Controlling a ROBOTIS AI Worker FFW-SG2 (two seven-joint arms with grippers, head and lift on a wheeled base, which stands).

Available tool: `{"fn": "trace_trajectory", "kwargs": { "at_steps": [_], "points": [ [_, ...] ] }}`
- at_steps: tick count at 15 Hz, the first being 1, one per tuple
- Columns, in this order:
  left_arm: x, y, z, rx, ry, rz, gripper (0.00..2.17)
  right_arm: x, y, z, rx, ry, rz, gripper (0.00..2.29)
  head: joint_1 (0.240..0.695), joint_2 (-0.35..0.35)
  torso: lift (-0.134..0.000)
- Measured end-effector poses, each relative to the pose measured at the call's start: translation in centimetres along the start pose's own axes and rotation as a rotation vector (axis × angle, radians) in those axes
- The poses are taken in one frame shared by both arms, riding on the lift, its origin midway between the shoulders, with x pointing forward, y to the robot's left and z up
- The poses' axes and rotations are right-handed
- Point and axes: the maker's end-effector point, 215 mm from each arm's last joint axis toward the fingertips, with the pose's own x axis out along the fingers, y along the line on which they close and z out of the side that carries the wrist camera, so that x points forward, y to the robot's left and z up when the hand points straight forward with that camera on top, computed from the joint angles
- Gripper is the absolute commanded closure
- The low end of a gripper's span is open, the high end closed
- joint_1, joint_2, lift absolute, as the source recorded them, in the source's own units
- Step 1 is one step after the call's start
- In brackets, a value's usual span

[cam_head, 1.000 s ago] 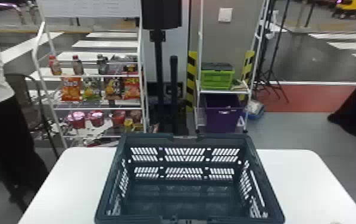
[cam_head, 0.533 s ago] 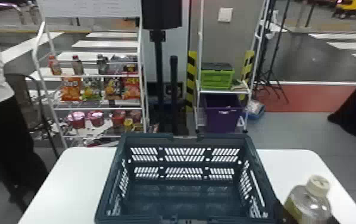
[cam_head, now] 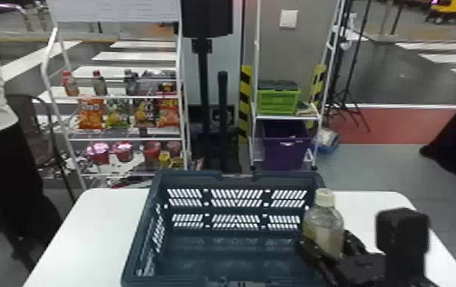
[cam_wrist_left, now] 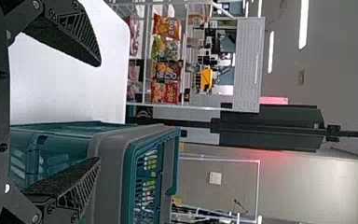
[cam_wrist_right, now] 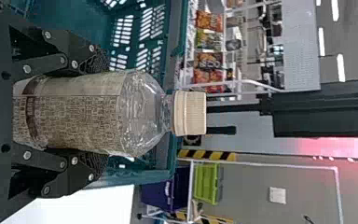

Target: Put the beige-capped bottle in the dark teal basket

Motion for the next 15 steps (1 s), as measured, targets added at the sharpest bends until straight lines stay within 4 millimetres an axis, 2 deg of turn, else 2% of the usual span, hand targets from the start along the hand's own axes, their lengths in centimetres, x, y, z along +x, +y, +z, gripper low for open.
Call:
{"fn": "trace_trajectory", "kwargs": {
  "at_steps": [3,8,11,15],
  "points": [
    [0.1,0.4,-0.3,-0.001,0.006,0.003,0.17,3.2,1.6,-0.7,-0.030,0.107,0.016,2.22,0.499,0.000,0.000],
    [0.1,0.6,-0.8,0.000,0.012,0.005,0.17,7.7,4.3,-0.6,-0.050,0.203,0.064,2.22,0.499,0.000,0.000],
    [-0.1,0.9,-0.8,-0.005,0.004,0.010,0.17,9.1,5.0,-2.7,-0.037,0.339,0.083,2.22,0.499,0.000,0.000],
    [-0.2,1.1,-0.8,-0.013,-0.006,0.017,0.17,10.9,4.4,-4.9,-0.069,0.460,0.061,2.22,0.499,0.000,0.000]
  ]
}}
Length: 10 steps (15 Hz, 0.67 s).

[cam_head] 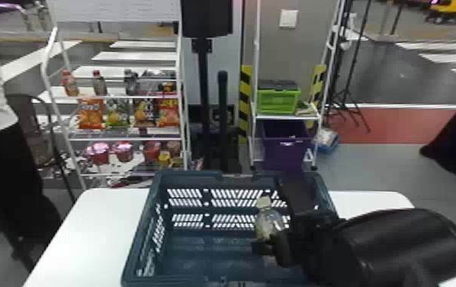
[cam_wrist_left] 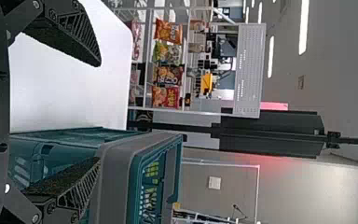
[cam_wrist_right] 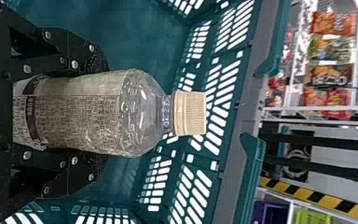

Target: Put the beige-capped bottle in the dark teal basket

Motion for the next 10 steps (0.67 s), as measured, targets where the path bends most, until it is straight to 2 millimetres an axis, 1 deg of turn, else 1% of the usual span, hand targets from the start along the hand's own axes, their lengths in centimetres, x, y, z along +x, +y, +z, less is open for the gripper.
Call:
{"fn": "trace_trajectory", "kwargs": {
  "at_steps": [5,7,8,9,10],
  "points": [
    [-0.2,0.1,0.4,-0.007,-0.017,0.003,0.17,3.6,-0.7,-1.4,-0.008,0.102,0.001,2.21,0.499,0.000,0.000],
    [-0.3,0.1,0.4,-0.007,-0.016,0.002,0.17,4.7,-0.7,-1.5,-0.007,0.114,0.007,2.18,0.499,0.000,0.000],
    [-0.3,0.2,0.4,-0.007,-0.016,0.002,0.17,5.1,-0.7,-1.5,-0.010,0.112,0.008,2.04,0.499,0.000,0.000],
    [-0.3,0.2,0.3,-0.008,-0.016,0.003,0.17,5.4,-0.6,-1.3,-0.012,0.107,0.008,2.01,0.499,0.000,0.000],
    [-0.3,0.2,0.4,-0.008,-0.017,0.003,0.17,5.6,-0.6,-1.1,-0.013,0.098,0.008,1.75,0.499,0.000,0.000]
  ]
}}
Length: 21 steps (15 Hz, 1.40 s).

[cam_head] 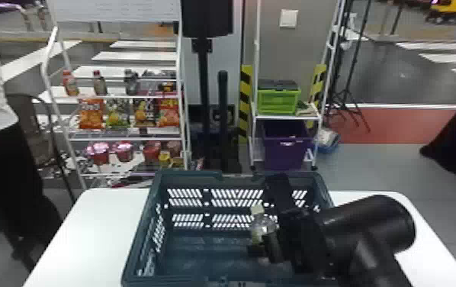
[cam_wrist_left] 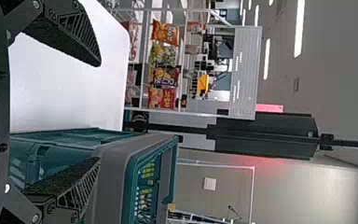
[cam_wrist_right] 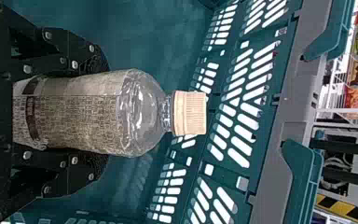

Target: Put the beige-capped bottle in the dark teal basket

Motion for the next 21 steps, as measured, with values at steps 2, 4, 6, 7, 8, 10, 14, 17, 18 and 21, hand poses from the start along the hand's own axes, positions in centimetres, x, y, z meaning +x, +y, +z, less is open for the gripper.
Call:
{"fn": "trace_trajectory", "kwargs": {
  "at_steps": [2,4,6,7,8,10,14,17,18,21],
  "points": [
    [0.0,0.1,0.0,0.000,-0.001,0.001,0.17,0.1,0.2,0.3,0.003,-0.008,0.009,0.16,0.499,0.000,0.000],
    [0.0,0.1,0.0,-0.001,-0.002,0.002,0.17,0.0,0.8,0.5,0.012,-0.010,0.030,0.00,0.499,0.000,0.000],
    [0.1,0.1,0.0,-0.001,-0.003,0.001,0.17,0.0,0.8,0.5,0.013,-0.010,0.029,0.03,0.499,0.000,0.000],
    [0.1,0.1,0.0,-0.002,-0.002,0.002,0.17,0.0,0.8,0.5,0.014,-0.010,0.029,0.04,0.499,0.000,0.000],
    [0.1,0.2,0.0,-0.002,-0.002,0.002,0.17,0.0,0.8,0.6,0.013,-0.012,0.029,0.04,0.499,0.000,0.000],
    [0.1,0.2,0.0,-0.002,-0.002,0.002,0.17,-0.3,1.0,0.9,0.011,-0.024,0.031,0.04,0.499,0.000,0.000],
    [0.1,0.2,0.0,-0.002,-0.002,0.001,0.17,-2.6,2.2,2.7,0.009,-0.112,0.050,0.04,0.499,0.000,0.000],
    [0.1,0.2,0.0,-0.002,-0.002,0.001,0.17,-5.7,4.1,4.8,0.024,-0.270,0.090,0.04,0.499,0.000,0.000],
    [0.2,0.2,0.0,-0.002,-0.002,0.000,0.17,-7.1,4.6,5.4,0.034,-0.340,0.102,0.04,0.499,0.000,0.000],
    [0.3,0.2,0.0,-0.004,-0.004,0.000,0.17,-10.9,3.1,4.9,0.057,-0.522,0.082,0.04,0.499,0.000,0.000]
  ]
}}
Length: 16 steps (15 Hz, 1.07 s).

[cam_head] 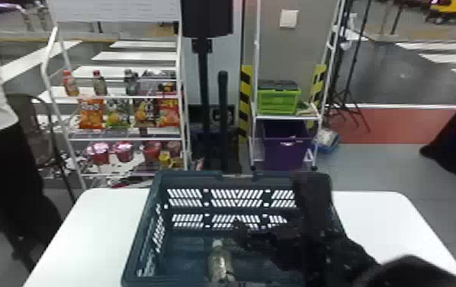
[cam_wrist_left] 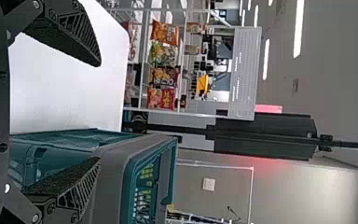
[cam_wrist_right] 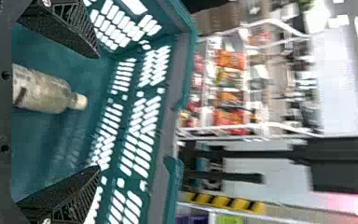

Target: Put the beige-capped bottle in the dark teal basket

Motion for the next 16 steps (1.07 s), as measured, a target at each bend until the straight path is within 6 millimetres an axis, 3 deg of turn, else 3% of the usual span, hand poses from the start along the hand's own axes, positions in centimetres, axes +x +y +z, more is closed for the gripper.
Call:
{"fn": "trace_trajectory", "kwargs": {
  "at_steps": [4,7,10,13,16],
  "points": [
    [0.2,-0.1,0.3,-0.002,-0.006,-0.002,0.17,-6.5,-4.0,0.4,0.014,-0.228,-0.074,0.04,0.499,0.000,0.000],
    [0.3,-0.5,0.6,-0.007,-0.011,-0.008,0.17,-11.2,-5.7,-0.2,0.026,-0.366,-0.124,0.04,0.499,0.000,0.000],
    [0.3,-0.6,0.7,-0.009,-0.014,-0.009,0.17,-14.5,-6.8,-3.1,0.040,-0.414,-0.168,0.04,0.499,0.000,0.000],
    [0.4,-0.7,0.9,-0.011,-0.015,-0.010,0.17,-16.4,-7.4,-7.0,0.064,-0.386,-0.199,0.04,0.499,0.000,0.000],
    [0.6,-1.0,1.1,-0.012,-0.016,-0.014,0.17,-17.9,-7.4,-9.1,0.078,-0.386,-0.217,0.04,0.499,0.000,0.000]
  ]
}}
